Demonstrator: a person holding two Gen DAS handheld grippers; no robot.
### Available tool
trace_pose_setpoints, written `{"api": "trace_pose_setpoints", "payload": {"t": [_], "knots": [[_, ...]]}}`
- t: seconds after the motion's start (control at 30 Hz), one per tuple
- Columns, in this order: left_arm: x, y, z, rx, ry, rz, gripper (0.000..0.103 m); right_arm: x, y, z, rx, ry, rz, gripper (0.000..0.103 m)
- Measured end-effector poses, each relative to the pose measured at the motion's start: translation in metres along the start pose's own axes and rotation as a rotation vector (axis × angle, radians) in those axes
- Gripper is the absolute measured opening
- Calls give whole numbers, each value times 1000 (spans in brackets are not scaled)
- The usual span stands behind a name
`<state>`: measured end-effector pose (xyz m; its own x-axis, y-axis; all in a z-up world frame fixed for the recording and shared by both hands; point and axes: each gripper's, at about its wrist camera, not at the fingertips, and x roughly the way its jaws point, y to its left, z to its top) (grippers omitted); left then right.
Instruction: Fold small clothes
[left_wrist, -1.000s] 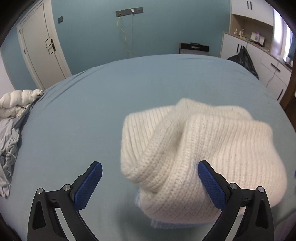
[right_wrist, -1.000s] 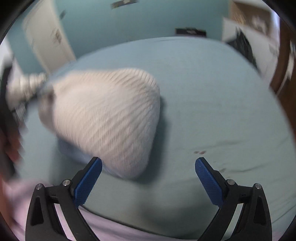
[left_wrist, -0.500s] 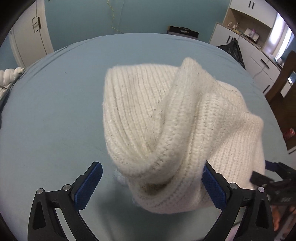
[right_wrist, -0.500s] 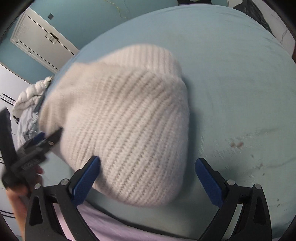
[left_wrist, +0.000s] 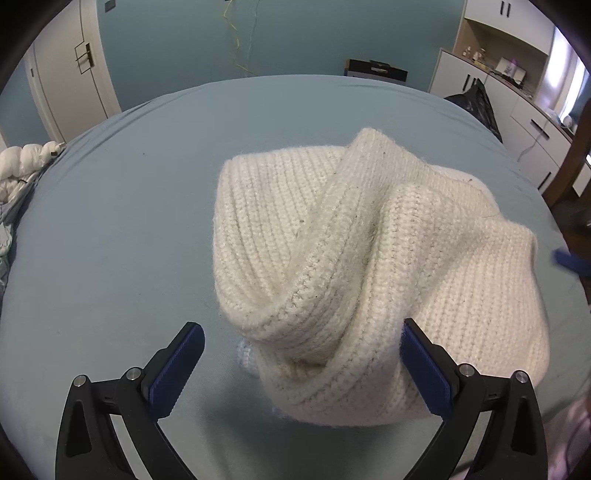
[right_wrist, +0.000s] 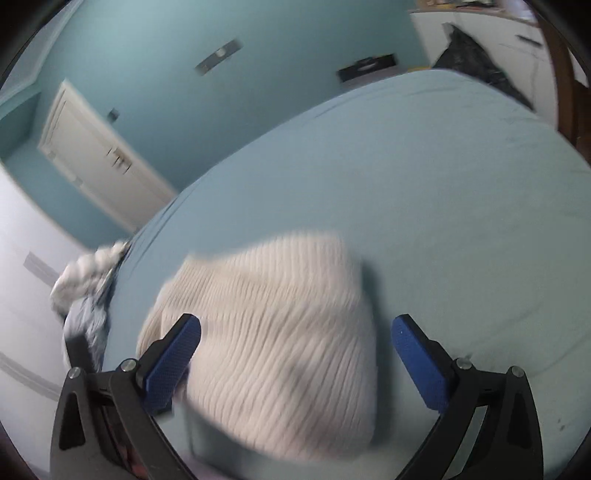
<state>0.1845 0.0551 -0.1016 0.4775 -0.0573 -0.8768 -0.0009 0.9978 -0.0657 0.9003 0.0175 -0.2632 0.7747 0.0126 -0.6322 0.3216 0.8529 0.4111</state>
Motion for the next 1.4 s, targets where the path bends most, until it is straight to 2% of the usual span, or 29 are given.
{"api": "trace_pose_setpoints", "payload": {"t": [0.07,0.13,0.2,0.27,0.4,0.43,0.5,0.53,0.6,0.67,0.77,0.83,0.9,0.97,1.13,1.23,1.3,1.4], "knots": [[2,-1,0,-2,1,1,103,30,-6,3,26,92,-5,102],[2,0,1,4,-4,12,103,67,-13,-13,49,205,-42,101],[3,-2,1,2,-2,4,103,76,-24,-29,94,172,48,101],[3,-3,1,5,-3,13,103,85,-33,-32,157,193,114,101],[-1,-2,1,12,-6,19,103,82,-28,-24,184,269,139,101],[-1,-1,1,6,-6,16,103,78,-27,-19,212,317,157,101],[0,-1,1,0,-4,11,103,66,-24,-5,221,329,208,101],[0,-2,1,3,-4,13,103,55,-16,-4,185,320,207,101],[0,-4,2,12,-5,19,103,41,1,-2,58,329,113,102],[-1,-4,2,9,-4,19,103,39,19,-13,-42,376,31,102],[-1,-4,2,10,-1,18,103,64,20,-31,-39,467,19,101],[0,-3,3,5,-1,13,103,72,12,-38,40,451,76,102],[1,-1,6,-11,5,-18,103,81,-3,-45,153,480,172,102],[2,2,9,-29,14,-30,103,82,-13,-49,210,506,216,102],[-10,3,21,-10,35,-37,103,93,-17,-49,236,522,270,102],[-24,2,29,30,0,-14,103,93,-18,-49,237,516,283,102],[-33,6,35,26,-30,-1,103,101,4,-62,234,519,284,102],[-41,16,43,-6,-60,-5,103,98,-1,-62,235,519,290,102]]}}
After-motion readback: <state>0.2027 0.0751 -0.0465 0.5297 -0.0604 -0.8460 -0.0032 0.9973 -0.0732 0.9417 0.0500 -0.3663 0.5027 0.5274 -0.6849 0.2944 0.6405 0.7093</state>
